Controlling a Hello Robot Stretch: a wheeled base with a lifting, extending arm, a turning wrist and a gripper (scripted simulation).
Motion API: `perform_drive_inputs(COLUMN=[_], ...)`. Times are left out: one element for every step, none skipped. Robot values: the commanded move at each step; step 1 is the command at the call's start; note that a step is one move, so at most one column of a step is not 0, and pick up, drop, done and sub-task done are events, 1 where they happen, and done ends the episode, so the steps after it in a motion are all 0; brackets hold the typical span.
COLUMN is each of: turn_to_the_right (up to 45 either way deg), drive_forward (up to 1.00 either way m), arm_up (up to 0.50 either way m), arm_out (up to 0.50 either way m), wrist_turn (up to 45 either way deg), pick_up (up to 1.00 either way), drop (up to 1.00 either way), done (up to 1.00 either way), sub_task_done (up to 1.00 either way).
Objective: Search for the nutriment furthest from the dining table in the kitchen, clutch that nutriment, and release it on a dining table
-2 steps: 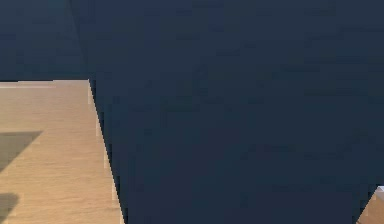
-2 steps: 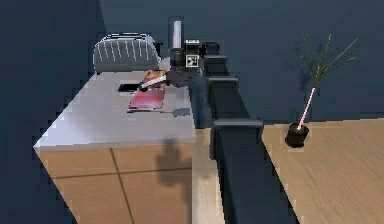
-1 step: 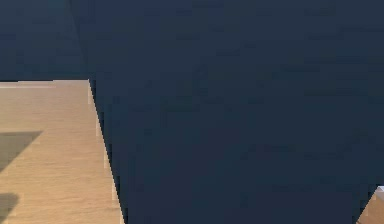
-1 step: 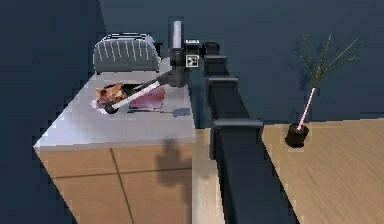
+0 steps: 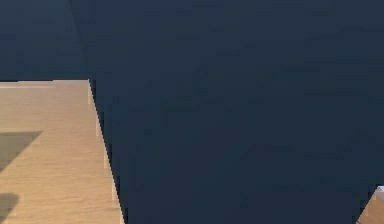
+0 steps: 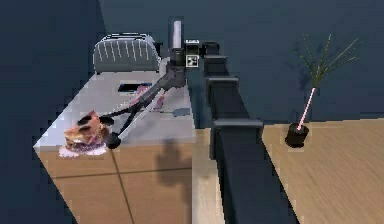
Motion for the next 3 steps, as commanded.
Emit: perform_drive_inputs(turn_to_the_right=[0.0, 0.0, -45.0], drive_forward=[0.00, 0.00, 0.00], arm_up=[0.00, 0.00, 0.00], arm_out=[0.00, -0.40, 0.00], wrist_turn=[-9.0, 0.0, 0.0], pick_up=[0.00, 0.00, 0.00], drop=[0.00, 0.00, 0.00], done=[0.00, 0.00, 0.00], sub_task_done=[0.00, 0.00, 0.00])
